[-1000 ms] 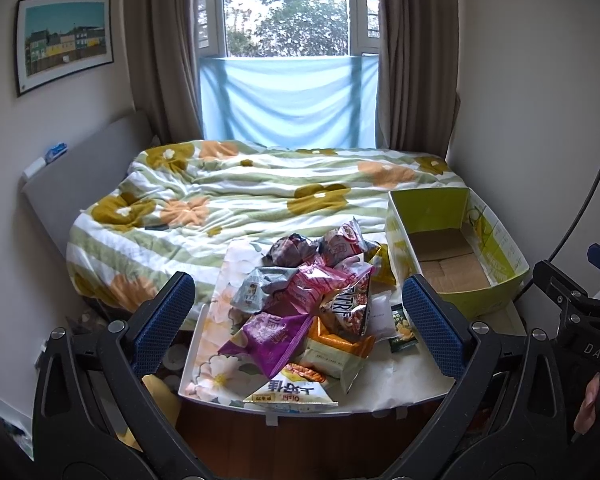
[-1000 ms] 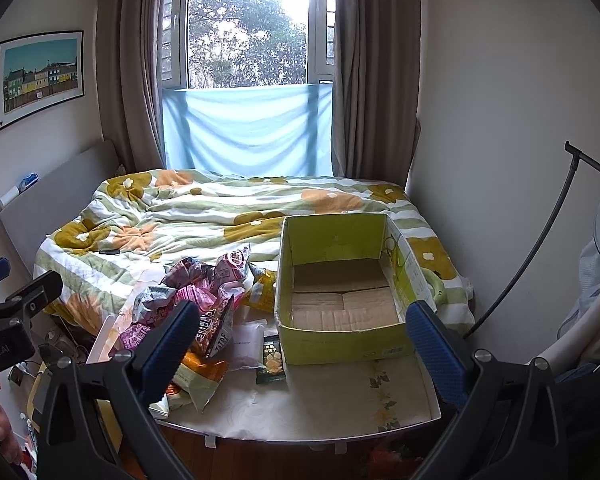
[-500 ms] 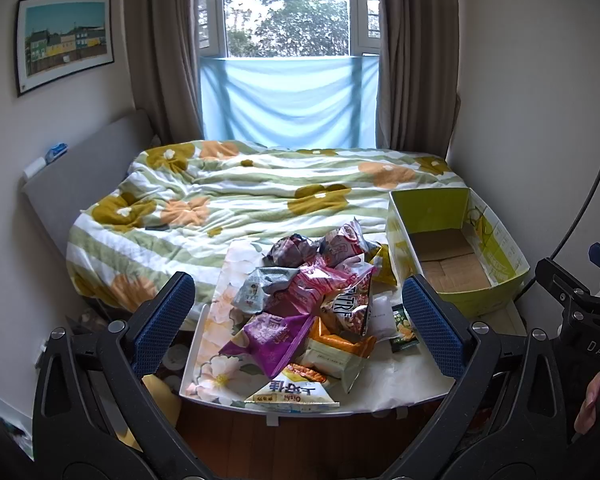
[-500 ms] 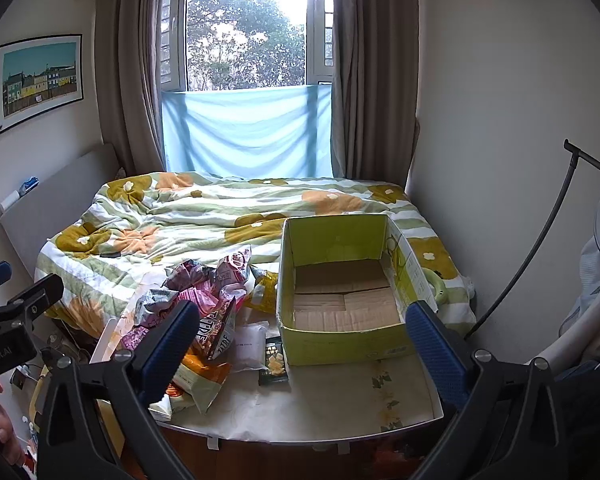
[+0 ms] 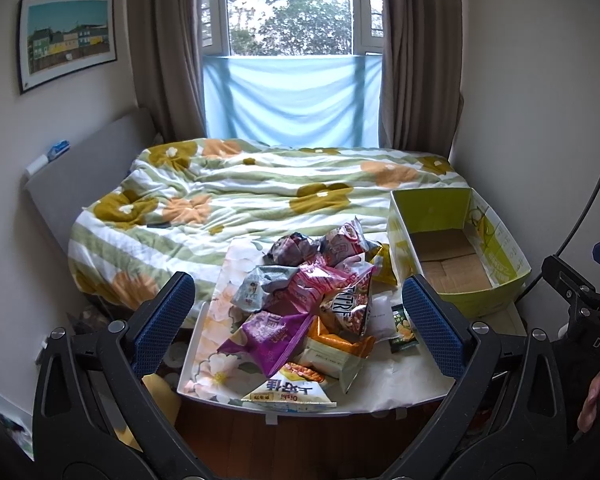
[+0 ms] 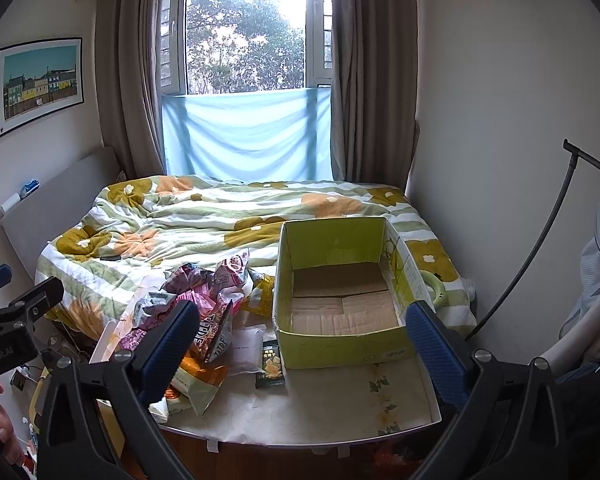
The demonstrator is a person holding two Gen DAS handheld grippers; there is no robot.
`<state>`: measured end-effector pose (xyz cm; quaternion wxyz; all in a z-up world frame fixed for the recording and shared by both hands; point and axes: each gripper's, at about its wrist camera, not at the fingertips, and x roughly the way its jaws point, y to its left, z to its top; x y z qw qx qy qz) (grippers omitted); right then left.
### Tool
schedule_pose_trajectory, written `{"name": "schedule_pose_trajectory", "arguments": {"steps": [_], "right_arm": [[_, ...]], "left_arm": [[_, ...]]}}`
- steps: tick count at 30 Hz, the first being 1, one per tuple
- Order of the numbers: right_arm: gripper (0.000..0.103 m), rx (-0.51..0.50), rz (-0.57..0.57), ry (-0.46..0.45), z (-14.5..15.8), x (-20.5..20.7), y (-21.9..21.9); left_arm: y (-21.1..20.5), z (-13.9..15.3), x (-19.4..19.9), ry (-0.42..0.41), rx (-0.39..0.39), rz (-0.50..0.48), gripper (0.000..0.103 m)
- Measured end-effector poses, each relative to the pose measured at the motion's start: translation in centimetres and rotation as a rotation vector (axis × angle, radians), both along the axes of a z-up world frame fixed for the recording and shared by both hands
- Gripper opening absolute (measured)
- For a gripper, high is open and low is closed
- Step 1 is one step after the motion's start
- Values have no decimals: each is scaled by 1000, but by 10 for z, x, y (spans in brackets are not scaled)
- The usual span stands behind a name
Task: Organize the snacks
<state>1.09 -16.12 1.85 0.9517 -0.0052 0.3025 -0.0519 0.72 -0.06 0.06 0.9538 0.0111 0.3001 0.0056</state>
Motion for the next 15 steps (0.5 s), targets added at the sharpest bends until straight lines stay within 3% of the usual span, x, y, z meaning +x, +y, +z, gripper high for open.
{"name": "schedule_pose_trajectory", "arguments": {"steps": [5, 10, 15], "right_arm": [[103, 2, 5, 9, -1, 5, -7], [103, 35, 58, 68, -18, 14, -20], [103, 61, 129, 133, -52, 28, -17]], "left_arm": [[3, -3, 1, 10, -11, 35, 102], [9, -20, 2, 76, 16, 62, 102], [29, -66, 13, 222, -38, 58, 102]]}}
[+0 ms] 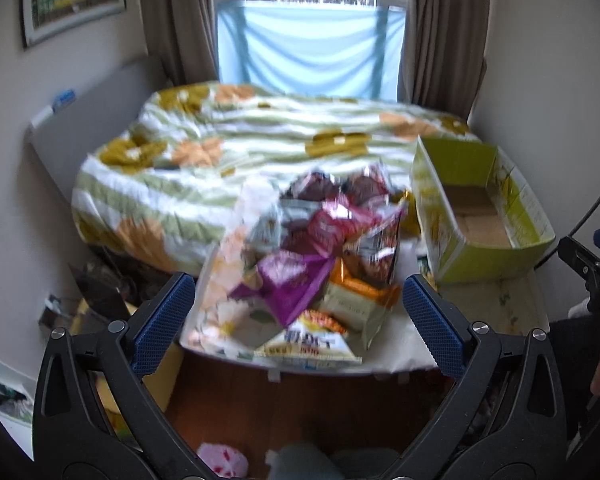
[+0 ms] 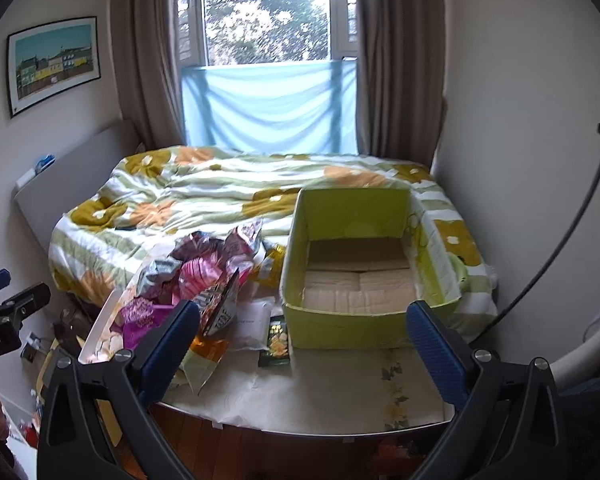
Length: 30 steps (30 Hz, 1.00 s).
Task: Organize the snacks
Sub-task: 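Grasp the white Oishi stick bag with the left tool while the right tool grasps the orange chip bag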
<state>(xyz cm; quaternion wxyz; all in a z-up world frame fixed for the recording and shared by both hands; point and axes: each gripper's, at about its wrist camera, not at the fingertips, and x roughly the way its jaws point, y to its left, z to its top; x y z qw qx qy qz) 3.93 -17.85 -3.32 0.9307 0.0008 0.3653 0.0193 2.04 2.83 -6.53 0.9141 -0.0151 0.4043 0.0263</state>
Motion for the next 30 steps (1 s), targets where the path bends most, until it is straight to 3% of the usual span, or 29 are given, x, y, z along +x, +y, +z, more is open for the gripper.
{"name": "schedule_pose_trajectory", "arguments": {"steps": [8, 12, 21, 27, 30], "right_arm": [[103, 100, 69, 177, -79, 31, 22], [103, 144, 93, 246, -112, 48, 37], [103, 244, 154, 347, -164, 85, 74], [103, 361, 202, 419, -193, 103, 91], [103, 371, 209, 451, -206, 111, 97]], "left_arm": [[29, -94, 33, 239, -168, -23, 102], [32, -131, 52, 330, -213, -52, 102], [33, -191, 80, 506, -284, -109, 102], [28, -217, 92, 574, -332, -160, 102], [26, -225, 97, 593, -328, -178, 102]]}}
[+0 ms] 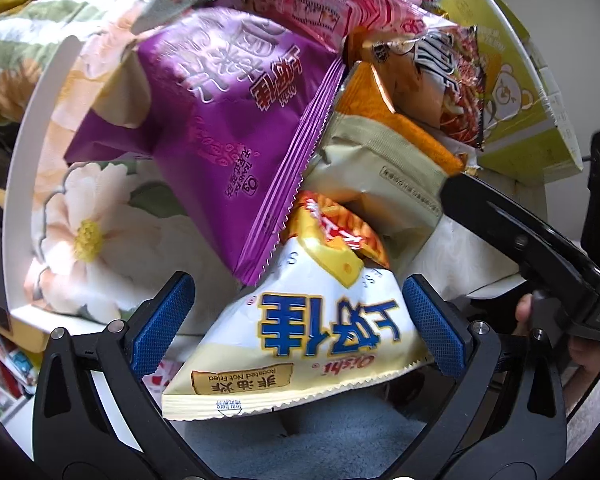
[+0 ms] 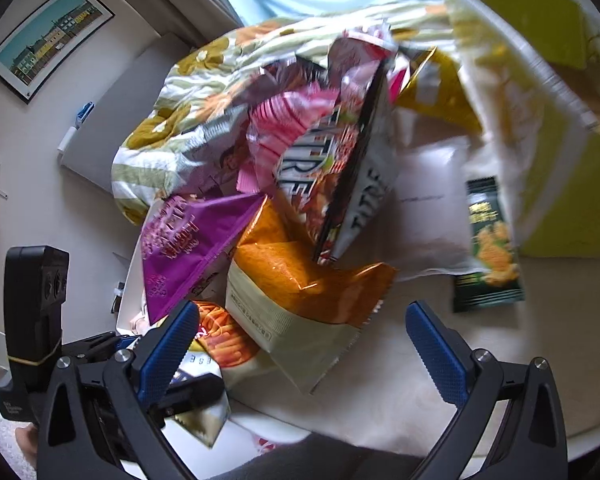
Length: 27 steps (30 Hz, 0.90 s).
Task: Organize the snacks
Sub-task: 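Grasp the white Oishi stick bag with the left tool while the right tool grasps the orange chip bag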
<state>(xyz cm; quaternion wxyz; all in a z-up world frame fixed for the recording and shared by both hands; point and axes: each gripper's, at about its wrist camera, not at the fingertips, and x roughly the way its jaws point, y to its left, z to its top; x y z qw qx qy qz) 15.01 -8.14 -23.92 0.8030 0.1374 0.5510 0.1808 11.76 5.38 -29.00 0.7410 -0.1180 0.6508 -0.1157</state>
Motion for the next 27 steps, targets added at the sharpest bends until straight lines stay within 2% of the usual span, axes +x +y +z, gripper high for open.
{"name": "schedule_pose_trajectory", "arguments": {"steps": [6, 9, 15, 17, 22, 24, 26, 27], "right_arm": [[103, 31, 22, 36, -20, 13, 8], [102, 22, 40, 31, -24, 16, 12], [87, 45, 53, 48, -31, 18, 10], [78, 63, 46, 50, -31, 18, 5], [74, 60, 55, 37, -27, 12, 3], [73, 56, 58, 24, -24, 10, 5], [64, 64, 57, 15, -21, 10, 4], [64, 70, 53, 13, -18, 10, 2]], "left_arm": [[0, -9, 4, 28, -26, -24, 102], [-4, -14, 3, 30, -39, -51, 95], [-10, -23, 0, 38, -38, -96, 84], [-7, -24, 1, 40, -51, -96, 80], [3, -14, 2, 41, -91, -99, 64], [5, -6, -3, 34, -101, -96, 62], [4, -6, -3, 30, -103, -90, 61], [4, -5, -5, 28, -112, -87, 59]]}}
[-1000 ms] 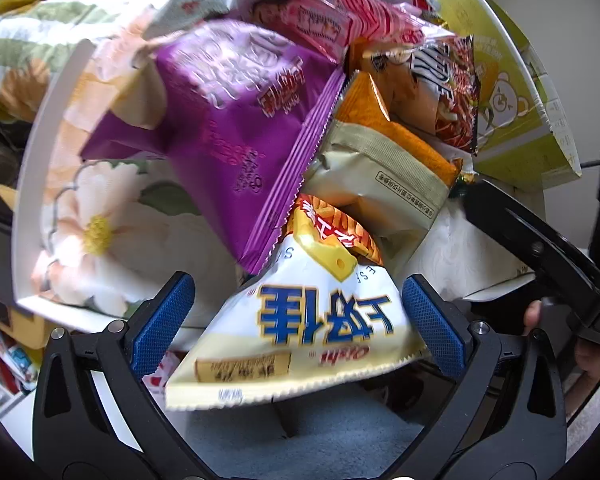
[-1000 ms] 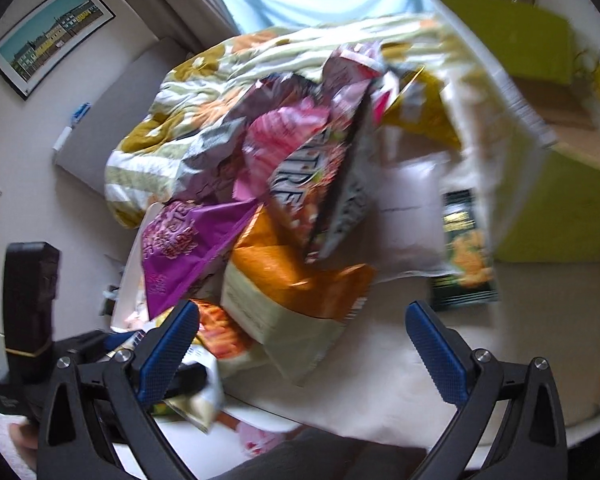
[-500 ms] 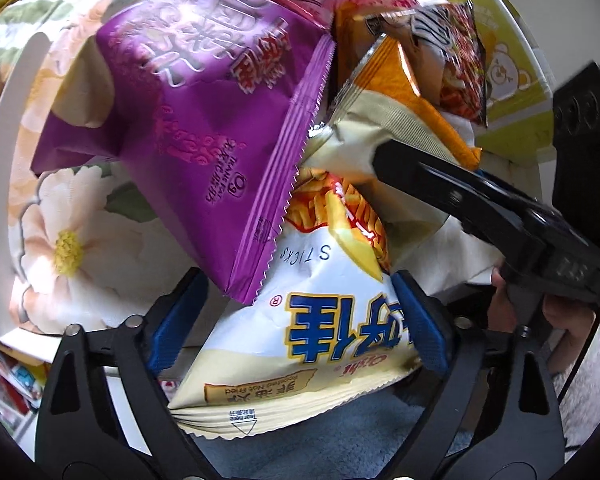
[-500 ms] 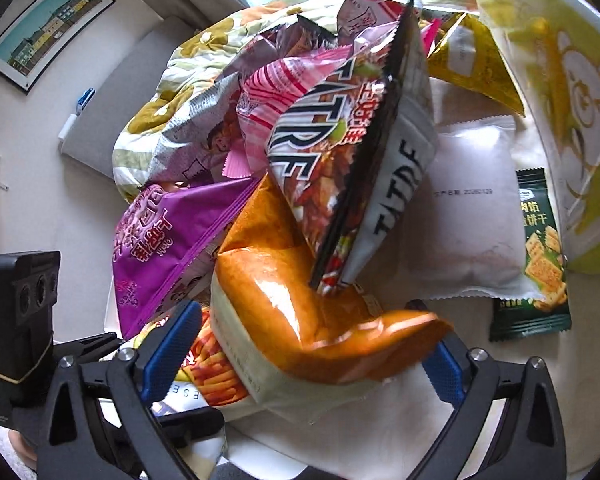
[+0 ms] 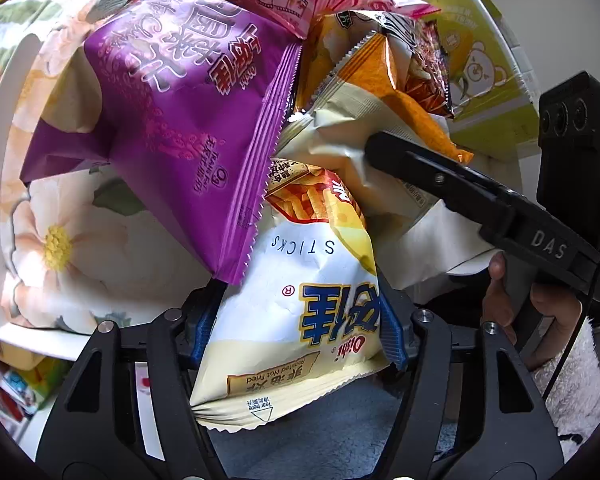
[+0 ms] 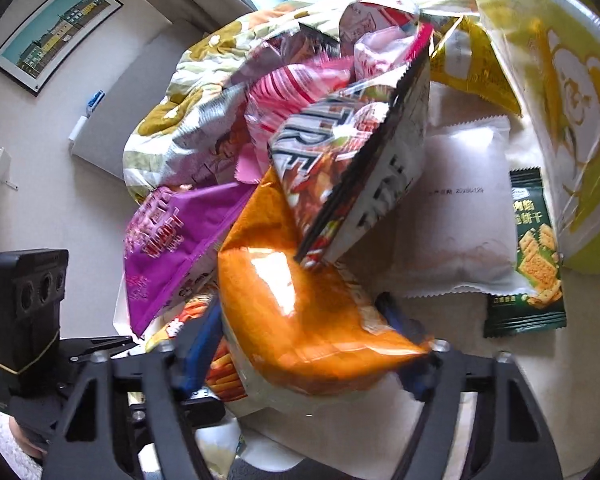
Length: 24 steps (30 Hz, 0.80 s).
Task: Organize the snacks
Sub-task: 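Grasp the white Oishi stick bag with the left tool while the right tool grasps the orange chip bag, then carry both bags over the yellow box and open both tools to drop them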
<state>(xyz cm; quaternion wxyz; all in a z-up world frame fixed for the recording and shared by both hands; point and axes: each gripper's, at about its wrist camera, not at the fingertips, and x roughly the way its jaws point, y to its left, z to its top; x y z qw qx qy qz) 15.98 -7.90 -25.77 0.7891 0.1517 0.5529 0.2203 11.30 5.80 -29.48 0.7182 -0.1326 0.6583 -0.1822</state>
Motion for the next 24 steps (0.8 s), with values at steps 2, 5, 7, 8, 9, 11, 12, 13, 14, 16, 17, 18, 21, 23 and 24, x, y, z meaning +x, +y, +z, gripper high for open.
{"name": "schedule_pose_trajectory", "arguments": {"steps": [2, 5, 7, 8, 9, 11, 12, 13, 14, 16, 17, 18, 21, 23, 24], "right_arm": [[63, -14, 1, -14, 4, -2, 0], [61, -13, 6, -27, 10, -6, 0], [60, -12, 2, -40, 15, -11, -3], [60, -7, -1, -45, 18, -13, -6], [60, -3, -3, -47, 20, -16, -9], [60, 0, -7, -57, 27, -21, -15], [60, 1, -7, -63, 30, -24, -17], [60, 2, -8, -70, 34, -25, -19], [60, 3, -8, -76, 38, -28, -21], [59, 4, -10, -90, 47, -34, -26], [59, 3, -12, -96, 51, -38, -30], [59, 1, -14, -101, 53, -40, -33], [59, 4, -25, -116, 64, -49, -45], [59, 10, -30, -129, 71, -54, -54], [59, 12, -32, -138, 76, -57, -60]], "left_arm": [[0, 4, -2, -8, -12, 4, 55], [-2, 12, -11, -26, -8, 2, 53], [-4, 14, -12, -39, -8, 4, 53], [-6, 17, -15, -47, -6, 6, 53], [-4, 18, -16, -53, -4, 7, 53], [-3, 25, -24, -66, -5, 15, 53], [-4, 28, -26, -73, -5, 20, 53], [-5, 29, -28, -80, -2, 23, 53], [-7, 32, -34, -88, -3, 27, 53], [-9, 37, -38, -99, -3, 34, 53], [-11, 41, -41, -106, -5, 37, 53], [-12, 43, -45, -112, -6, 41, 53], [-21, 53, -55, -133, -10, 52, 53], [-30, 62, -60, -149, -6, 57, 53], [-33, 65, -61, -155, -7, 61, 53]]}}
